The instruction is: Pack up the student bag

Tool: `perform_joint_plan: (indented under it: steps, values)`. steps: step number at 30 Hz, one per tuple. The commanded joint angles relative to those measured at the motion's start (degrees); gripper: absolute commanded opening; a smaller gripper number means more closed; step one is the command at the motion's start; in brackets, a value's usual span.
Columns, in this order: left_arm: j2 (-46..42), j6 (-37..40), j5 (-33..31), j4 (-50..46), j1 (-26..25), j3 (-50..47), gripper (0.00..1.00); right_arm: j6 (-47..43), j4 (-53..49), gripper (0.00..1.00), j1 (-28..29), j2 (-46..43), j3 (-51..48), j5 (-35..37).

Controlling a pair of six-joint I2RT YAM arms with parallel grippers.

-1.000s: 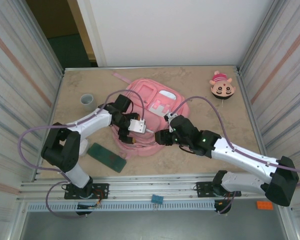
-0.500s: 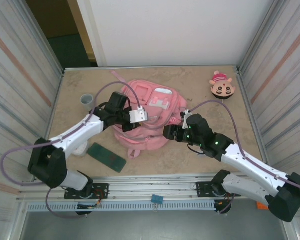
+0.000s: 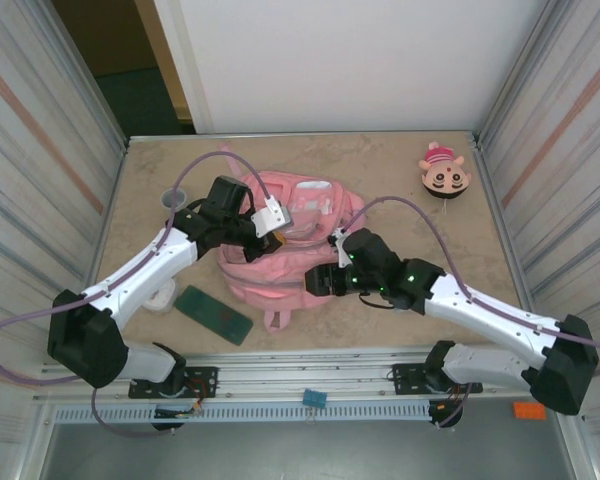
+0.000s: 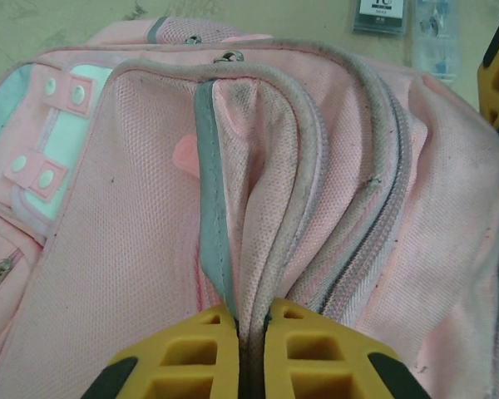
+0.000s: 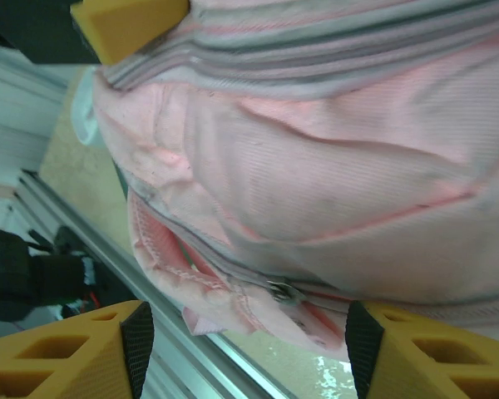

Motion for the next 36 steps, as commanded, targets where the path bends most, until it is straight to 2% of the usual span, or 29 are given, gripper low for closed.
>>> perform_joint_plan:
  steps: [1,14,21,24,27,29,33,36]
  values:
    - [-2.85,-3.07,4.37,3.53,0.95,3.57,0.00,-5.26,-4.16,0.63,1.71,2.45,3.49,6.08]
    - [-3.16,-4.76,8.20,4.75,3.46,4.61,0.00,-7.11,-6.50,0.56,7.08,7.36,2.77,14.43]
    - [-3.34,-5.47,11.40,4.87,3.45,4.63,0.00,-5.29,-5.39,0.42,8.54,10.72,4.42,26.75]
    - [-3.90,-5.55,12.08,4.76,3.54,3.81,0.00,-4.55,-6.21,0.31,8.32,11.27,5.65,30.66]
    - [-4.66,-4.98,10.64,4.76,3.82,2.39,0.00,-6.11,-6.09,0.16,7.87,10.34,5.62,27.75]
    - [-4.89,-3.87,9.24,4.16,4.04,1.69,0.00,-8.29,-5.99,0.08,7.74,9.21,5.08,23.35]
    - [-4.79,-2.33,7.00,3.07,4.29,1.00,0.00,-10.52,-6.11,0.00,5.79,7.01,4.36,12.52]
    - [-4.66,-2.32,7.04,3.34,4.25,0.50,0.00,-10.19,-5.93,0.00,3.55,6.15,3.84,5.69]
